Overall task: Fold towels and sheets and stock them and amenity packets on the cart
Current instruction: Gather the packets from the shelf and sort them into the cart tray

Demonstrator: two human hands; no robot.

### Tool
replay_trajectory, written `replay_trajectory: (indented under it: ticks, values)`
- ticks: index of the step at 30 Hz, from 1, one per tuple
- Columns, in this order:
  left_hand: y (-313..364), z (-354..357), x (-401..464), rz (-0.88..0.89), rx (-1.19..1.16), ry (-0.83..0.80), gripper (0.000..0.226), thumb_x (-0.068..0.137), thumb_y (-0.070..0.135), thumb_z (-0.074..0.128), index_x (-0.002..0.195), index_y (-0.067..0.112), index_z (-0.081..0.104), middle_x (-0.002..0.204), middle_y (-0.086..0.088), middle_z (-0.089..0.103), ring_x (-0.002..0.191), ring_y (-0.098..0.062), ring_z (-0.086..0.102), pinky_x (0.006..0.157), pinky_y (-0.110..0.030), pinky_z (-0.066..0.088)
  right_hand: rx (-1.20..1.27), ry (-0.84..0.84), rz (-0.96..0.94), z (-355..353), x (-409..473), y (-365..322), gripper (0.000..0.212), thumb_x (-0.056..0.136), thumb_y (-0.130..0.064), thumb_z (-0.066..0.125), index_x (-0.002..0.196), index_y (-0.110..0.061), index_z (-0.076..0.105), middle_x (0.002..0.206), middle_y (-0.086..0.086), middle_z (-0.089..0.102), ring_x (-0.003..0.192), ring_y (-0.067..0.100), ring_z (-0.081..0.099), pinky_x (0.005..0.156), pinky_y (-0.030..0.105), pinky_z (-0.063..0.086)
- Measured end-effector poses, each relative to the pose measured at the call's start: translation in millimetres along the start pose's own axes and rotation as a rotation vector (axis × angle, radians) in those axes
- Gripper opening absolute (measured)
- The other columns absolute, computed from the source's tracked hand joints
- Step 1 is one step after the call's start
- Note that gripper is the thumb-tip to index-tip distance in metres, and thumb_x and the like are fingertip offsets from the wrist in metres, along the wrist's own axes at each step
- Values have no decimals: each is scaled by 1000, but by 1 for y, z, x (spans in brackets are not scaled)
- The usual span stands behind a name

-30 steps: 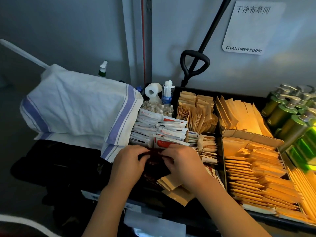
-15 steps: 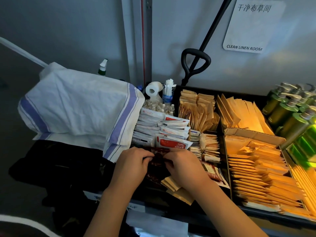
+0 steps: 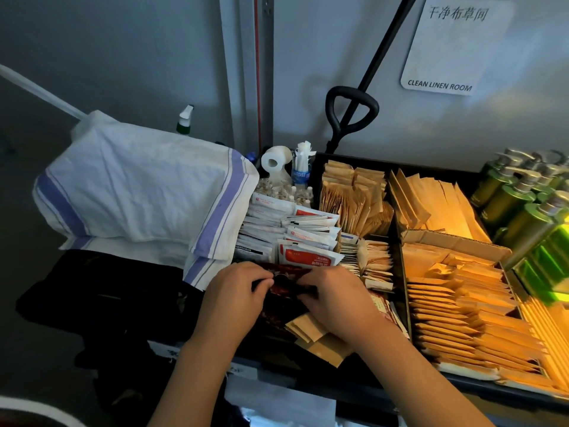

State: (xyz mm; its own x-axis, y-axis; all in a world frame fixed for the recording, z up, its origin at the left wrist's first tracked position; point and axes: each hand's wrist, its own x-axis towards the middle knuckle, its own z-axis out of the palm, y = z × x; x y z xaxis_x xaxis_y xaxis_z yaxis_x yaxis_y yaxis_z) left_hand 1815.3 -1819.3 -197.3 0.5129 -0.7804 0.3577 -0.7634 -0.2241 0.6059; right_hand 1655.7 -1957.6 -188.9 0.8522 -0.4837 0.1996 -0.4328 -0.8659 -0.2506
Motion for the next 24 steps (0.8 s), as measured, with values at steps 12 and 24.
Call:
replay_trajectory:
  ticks: [12, 24]
  values:
    - [47, 21, 5, 92, -158, 4, 14, 88, 19, 81, 99, 27, 81, 97, 22, 72, 96, 4, 66, 89, -24, 56, 115, -140, 198, -69, -50, 76, 53, 78, -56, 83, 125, -37, 69, 118, -22, 64, 104, 0, 58, 82, 17, 48]
    - [93, 75, 5, 125, -33, -282, 30, 90, 22, 74, 115, 39, 73, 112, 26, 63, 112, 3, 54, 101, -29, 50, 74, -174, 31, -57, -68, 85, 43, 86, -48, 66, 126, -33, 69, 110, -14, 72, 97, 7, 64, 84, 31, 56]
